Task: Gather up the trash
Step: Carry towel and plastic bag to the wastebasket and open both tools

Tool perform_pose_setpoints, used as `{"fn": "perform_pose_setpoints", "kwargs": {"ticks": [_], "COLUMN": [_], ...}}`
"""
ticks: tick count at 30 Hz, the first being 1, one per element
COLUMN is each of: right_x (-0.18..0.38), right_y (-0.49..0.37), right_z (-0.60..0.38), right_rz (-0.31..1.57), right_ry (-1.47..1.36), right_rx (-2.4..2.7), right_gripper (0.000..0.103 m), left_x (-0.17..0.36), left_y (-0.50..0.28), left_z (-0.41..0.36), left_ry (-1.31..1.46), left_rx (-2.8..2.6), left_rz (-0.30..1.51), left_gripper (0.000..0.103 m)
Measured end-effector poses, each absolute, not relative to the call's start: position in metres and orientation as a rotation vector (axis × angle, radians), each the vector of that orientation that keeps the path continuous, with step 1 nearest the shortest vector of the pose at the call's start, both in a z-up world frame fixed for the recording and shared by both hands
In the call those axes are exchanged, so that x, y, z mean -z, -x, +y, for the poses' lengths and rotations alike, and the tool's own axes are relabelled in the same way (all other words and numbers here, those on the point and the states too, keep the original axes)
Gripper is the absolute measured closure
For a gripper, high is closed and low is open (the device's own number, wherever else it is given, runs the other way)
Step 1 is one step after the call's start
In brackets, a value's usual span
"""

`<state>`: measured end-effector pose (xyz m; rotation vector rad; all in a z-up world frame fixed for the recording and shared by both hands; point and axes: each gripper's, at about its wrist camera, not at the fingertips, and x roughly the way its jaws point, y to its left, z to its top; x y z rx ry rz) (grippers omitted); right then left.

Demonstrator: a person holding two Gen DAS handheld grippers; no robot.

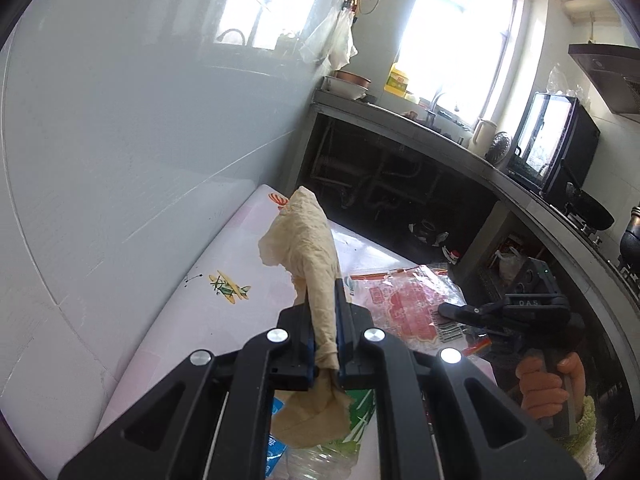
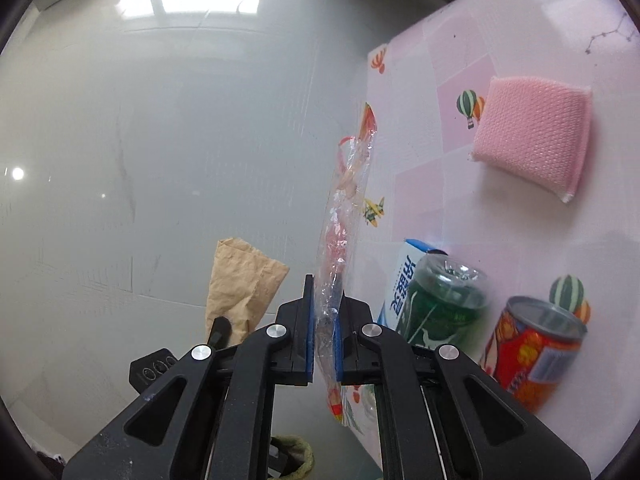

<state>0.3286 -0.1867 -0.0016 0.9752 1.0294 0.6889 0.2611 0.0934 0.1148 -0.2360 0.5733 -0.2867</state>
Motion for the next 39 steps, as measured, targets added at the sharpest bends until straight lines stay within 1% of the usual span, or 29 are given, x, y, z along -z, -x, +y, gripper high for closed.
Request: {"fn": "perform_pose_setpoints", "kwargs": {"ticks": [7,11,18,27,35,39], "right_x": [-0.038,-0.048,-0.024,-0.017,0.013,0.029], "right_y": [-0.25,-0.201,-0.135,-0.042,0.017,0.052], "right_z": [-0.252,-0.294,-0.345,-0.403,-0.434,-0.456], "right_rz": [0.871,0.804,0.734,0.651,0.635,0.653], "right_ry": [-0.952,-0.956,-1.006,-1.036,-0.999,-0.963], "right_rx": [-0.587,-0.489,-0.298,-0.049,0.288,0.462], "right_gripper": [0.097,0.097,0.097,0.097,0.097,0.097], "left_x": [-0.122,-0.12,-0.116,-0.102,-0.073,-0.046], "left_y": [-0.243,-0.232,-0.202,-0.169,-0.151,-0.141], "left_z": [0.046,0.005,-0.074,-0.178,-0.274,-0.325], "left_ry": [0.187,0.153,0.077,-0.017,-0.111,-0.197], "left_rx": [0.392,0.486,0.649,0.857,1.028,1.076], "left_rz": [0.581,0.608,0.642,0.704,0.843,0.931], "left_gripper": [0.096,0.096,0.096,0.096,0.096,0.096]}}
